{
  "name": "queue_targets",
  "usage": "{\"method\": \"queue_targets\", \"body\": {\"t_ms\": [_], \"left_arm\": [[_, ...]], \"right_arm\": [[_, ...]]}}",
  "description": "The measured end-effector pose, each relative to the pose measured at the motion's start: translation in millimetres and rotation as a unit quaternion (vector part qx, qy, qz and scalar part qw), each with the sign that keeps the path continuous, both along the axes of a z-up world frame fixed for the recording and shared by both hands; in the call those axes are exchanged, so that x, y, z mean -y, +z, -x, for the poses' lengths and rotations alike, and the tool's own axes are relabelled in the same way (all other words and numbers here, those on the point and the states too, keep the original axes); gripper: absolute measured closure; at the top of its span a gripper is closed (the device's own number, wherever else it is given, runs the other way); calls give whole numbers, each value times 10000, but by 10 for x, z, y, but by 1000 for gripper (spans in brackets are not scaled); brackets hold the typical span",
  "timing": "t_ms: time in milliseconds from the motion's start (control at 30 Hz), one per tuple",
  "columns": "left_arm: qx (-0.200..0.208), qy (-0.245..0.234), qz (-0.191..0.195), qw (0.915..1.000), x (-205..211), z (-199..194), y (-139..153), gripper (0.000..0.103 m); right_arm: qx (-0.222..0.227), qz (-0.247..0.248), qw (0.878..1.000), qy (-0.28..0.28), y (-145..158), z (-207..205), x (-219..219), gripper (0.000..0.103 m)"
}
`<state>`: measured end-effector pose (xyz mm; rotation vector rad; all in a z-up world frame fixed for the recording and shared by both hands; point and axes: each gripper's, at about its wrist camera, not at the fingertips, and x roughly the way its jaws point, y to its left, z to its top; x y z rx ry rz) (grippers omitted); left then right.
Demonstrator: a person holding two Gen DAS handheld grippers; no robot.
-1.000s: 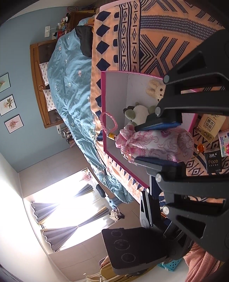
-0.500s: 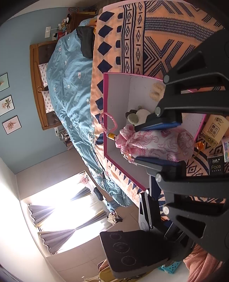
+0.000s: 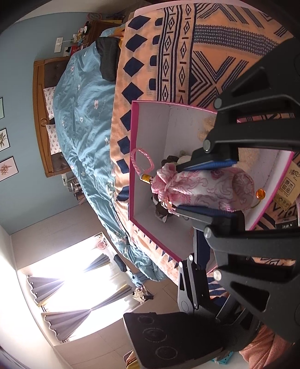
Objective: Organize objects
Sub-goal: 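Lower the pink pouch into the box and open the right tool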
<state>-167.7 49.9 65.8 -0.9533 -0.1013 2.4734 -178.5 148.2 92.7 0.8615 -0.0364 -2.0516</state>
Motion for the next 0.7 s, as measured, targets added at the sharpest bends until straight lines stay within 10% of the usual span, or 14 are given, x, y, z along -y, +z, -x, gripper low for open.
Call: {"method": "queue_targets", "body": {"t_ms": [700], "left_arm": [[587, 239, 457, 9969, -117, 497, -300, 65]], "right_arm": [[46, -1106, 9930, -419, -381, 423, 278, 70]]}}
